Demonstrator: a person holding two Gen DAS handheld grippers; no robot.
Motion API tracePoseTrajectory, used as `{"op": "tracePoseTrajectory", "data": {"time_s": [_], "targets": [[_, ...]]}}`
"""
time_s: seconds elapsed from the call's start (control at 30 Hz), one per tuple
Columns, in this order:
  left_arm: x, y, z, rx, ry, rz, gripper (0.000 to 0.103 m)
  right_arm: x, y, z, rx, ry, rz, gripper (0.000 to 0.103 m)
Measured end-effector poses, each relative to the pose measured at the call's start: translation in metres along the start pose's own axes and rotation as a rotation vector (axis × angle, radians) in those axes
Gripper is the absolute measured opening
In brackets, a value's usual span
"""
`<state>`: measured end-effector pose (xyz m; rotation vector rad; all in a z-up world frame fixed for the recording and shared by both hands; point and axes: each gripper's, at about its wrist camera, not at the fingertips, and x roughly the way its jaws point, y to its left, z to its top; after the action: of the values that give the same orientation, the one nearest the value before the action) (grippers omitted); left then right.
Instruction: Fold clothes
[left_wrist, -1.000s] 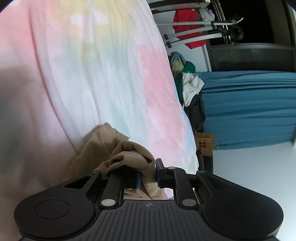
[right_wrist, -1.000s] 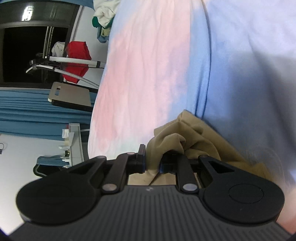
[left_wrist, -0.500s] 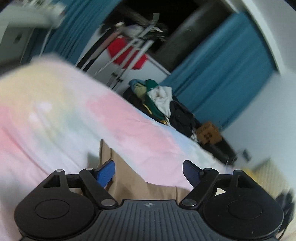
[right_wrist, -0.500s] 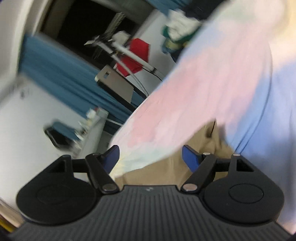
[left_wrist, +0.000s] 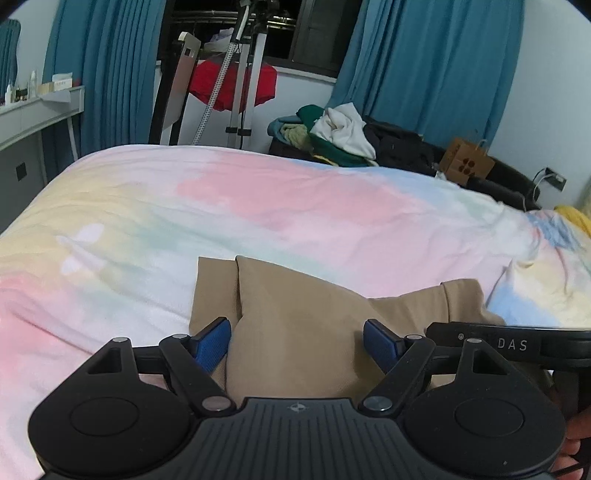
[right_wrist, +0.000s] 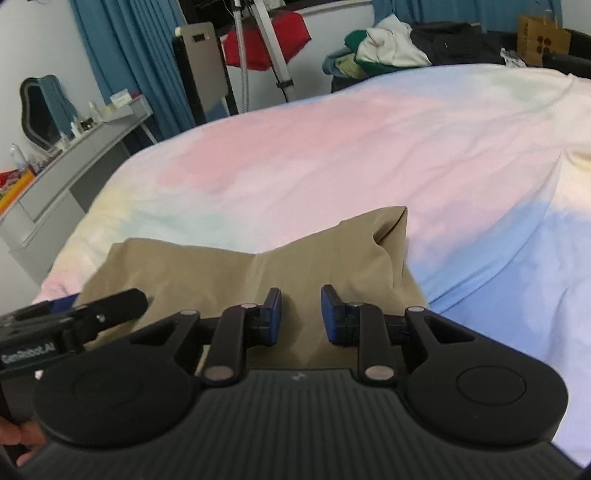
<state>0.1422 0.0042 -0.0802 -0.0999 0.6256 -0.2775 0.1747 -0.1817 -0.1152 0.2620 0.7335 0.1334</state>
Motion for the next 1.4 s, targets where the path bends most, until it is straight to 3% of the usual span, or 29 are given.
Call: {"op": "tracePoseTrajectory", "data": {"time_s": [0.2, 0.57, 1.07, 1.4], "targets": [[0.011, -0.005, -0.008, 0.049, 0.032, 0.038, 0.08, -0.014, 0.005, -0.001, 0.001, -0.023, -0.005, 0.027], [-0.047, -0.016, -0.017, 0.06, 0.008, 0.031, 0.081, -0.068, 0.021, -0.014, -0.03, -0.077, -0.012, 0.027], [-0.022, -0.006, -0.028, 0.053, 0.108, 0.07, 0.082, -0.04, 0.023, -0.028, -0.054, -0.007, -0.034, 0.027], [-0.02, -0.005, -0.029, 0.058, 0.095, 0.072, 0.083, -0.039, 0.022, -0.025, -0.06, -0.012, -0.013, 0.027]]}}
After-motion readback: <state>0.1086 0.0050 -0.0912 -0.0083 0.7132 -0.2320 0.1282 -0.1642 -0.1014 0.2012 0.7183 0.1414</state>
